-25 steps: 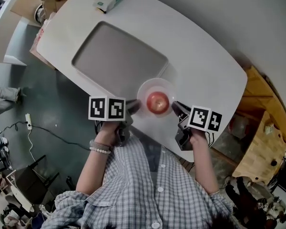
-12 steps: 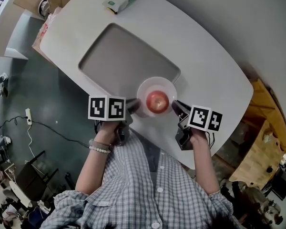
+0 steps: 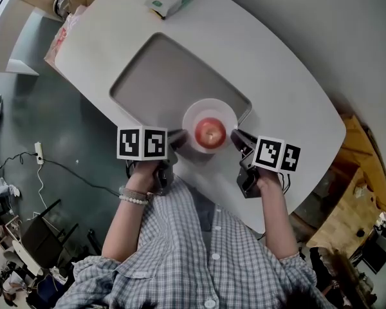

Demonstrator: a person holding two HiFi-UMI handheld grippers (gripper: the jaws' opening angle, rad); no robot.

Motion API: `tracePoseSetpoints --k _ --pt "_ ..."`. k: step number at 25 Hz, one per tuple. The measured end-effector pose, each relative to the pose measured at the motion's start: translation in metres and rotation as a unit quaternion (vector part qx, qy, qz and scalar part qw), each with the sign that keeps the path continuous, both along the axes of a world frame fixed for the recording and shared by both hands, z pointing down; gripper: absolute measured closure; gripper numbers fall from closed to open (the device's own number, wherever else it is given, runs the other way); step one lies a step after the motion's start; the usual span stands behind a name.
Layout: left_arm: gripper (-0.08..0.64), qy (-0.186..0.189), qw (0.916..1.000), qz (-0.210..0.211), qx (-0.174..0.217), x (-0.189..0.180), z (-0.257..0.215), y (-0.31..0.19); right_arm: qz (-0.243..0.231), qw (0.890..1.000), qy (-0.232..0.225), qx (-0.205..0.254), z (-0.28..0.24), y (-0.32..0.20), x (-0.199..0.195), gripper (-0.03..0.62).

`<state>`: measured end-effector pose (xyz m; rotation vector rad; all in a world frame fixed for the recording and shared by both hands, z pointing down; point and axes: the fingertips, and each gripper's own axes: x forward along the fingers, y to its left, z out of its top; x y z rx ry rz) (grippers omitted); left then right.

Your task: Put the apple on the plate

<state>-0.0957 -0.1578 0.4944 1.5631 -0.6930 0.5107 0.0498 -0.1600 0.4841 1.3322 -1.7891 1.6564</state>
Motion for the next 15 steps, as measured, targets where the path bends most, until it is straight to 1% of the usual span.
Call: tracePoseSetpoints --k 6,11,15 --pt "0.525 -0.011 0.9999 -0.012 -0.002 -0.014 0.007 -0.014 -0.015 1.000 -0.002 0.003 0.005 -0.019 -0.014 0.545" --pt "0.525 -0.019 0.9997 -0.018 -0.004 -0.021 0.012 -0.018 -0.027 1.000 -0.002 -0.001 0.011 -0.023 -0.021 0.545" --pt "0.525 -0.028 0.9995 -0.015 -0.004 -0.024 0.017 -0.021 -0.032 0.999 0.006 -0.006 0.017 -0.024 -0.024 0.545"
